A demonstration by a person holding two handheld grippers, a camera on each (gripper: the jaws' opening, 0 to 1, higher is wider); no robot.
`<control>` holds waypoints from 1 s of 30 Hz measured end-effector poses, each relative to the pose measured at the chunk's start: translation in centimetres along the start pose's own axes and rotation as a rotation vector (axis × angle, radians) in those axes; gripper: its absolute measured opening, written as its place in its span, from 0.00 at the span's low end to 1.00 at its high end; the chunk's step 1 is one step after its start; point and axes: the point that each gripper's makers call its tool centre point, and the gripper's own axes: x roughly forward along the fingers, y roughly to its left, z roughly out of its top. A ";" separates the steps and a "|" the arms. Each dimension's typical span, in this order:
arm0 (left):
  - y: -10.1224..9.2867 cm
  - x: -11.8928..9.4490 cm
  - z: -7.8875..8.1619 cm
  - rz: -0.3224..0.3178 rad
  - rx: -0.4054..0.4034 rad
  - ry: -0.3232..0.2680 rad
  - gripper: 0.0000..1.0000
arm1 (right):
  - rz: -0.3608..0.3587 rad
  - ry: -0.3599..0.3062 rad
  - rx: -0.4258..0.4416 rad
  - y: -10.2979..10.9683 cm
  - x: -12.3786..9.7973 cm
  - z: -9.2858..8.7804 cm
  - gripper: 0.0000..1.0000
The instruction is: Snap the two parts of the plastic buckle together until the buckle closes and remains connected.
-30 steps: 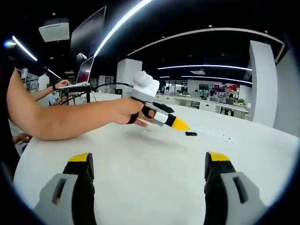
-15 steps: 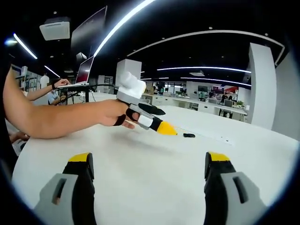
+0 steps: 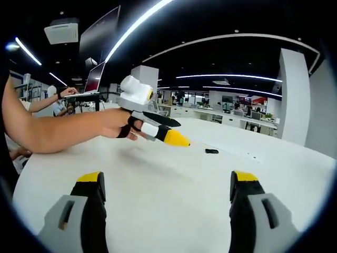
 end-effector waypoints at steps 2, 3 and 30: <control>0.0 -0.6 -0.1 0.001 0.001 -0.001 0.97 | -0.002 0.001 0.000 -0.1 0.0 0.0 1.00; 0.0 -0.8 -0.2 0.001 0.000 -0.001 0.98 | -0.005 0.001 -0.003 -0.1 0.0 -0.1 1.00; -1.6 -5.9 -1.6 -0.007 0.009 0.011 0.99 | -0.026 0.016 -0.007 -0.7 0.0 -0.5 1.00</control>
